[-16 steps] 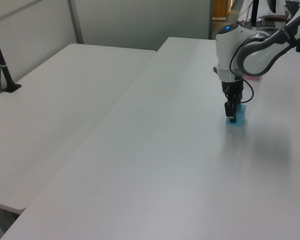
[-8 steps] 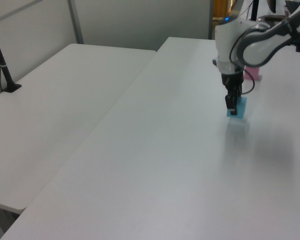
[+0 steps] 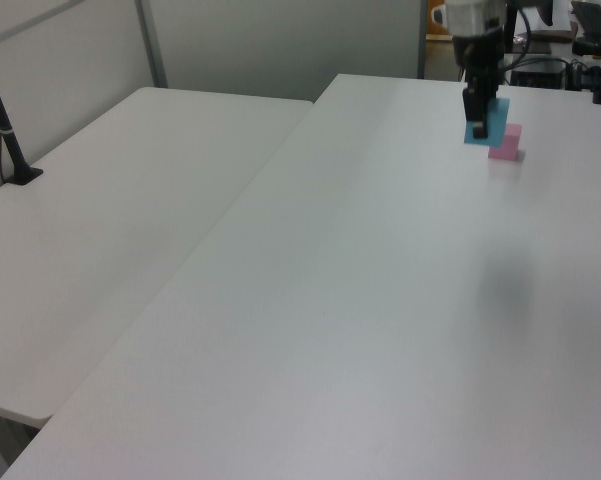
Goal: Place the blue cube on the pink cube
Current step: 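Lift the light-blue cube and carry it toward the pink cube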
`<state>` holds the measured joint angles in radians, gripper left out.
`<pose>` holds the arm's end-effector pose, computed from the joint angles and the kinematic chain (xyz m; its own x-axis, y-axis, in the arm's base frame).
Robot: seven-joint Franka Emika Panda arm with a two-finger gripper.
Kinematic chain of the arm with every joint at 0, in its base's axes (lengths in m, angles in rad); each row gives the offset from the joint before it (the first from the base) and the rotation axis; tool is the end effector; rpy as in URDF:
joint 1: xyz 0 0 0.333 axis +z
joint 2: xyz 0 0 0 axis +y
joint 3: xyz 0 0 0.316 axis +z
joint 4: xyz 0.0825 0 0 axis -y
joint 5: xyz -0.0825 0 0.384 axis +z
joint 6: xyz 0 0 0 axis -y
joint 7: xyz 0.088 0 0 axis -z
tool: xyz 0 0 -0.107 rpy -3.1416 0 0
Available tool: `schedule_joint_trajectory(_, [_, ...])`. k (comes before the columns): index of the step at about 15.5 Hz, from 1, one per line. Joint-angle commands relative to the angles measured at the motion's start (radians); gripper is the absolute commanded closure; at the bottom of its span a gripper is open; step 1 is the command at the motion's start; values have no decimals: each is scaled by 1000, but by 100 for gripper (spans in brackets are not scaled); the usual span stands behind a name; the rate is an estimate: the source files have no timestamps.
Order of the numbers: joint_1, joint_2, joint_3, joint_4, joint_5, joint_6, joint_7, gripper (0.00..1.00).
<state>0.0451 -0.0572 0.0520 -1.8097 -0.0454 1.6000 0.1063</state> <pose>0.5256 0.0470 0.5459 0.9892 -0.0093 -0.1461 0.0000 -0.9980 0.0635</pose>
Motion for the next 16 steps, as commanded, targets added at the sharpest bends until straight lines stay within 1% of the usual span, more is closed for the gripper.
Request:
schedule_joint_trajectory(1, [2, 19, -14, 59, 21, -43, -33, 77])
schedule_joint_trajectory(3, [-7, 25, -24, 59, 19, -43, -78, 77])
schedule_joint_trajectory(4, [-30, 28, -29, 59, 18, -41, -111, 77])
schedule_joint_trajectory(6, [-94, 31, -32, 58, 9, -37, -176, 77])
schedule_joint_trajectory(7, [-155, 37, -32, 58, 7, -32, -248, 77])
schedule_joint_trajectory(10, [-293, 59, -32, 58, -10, -16, -393, 75])
schedule_joint_trajectory(12, [-375, 76, -32, 56, -24, 38, -457, 75])
schedule_joint_trajectory(14, [-431, 99, -32, 58, -42, 86, -500, 75])
schedule_joint_trajectory(16, [-464, 114, -32, 58, -70, 127, -520, 75])
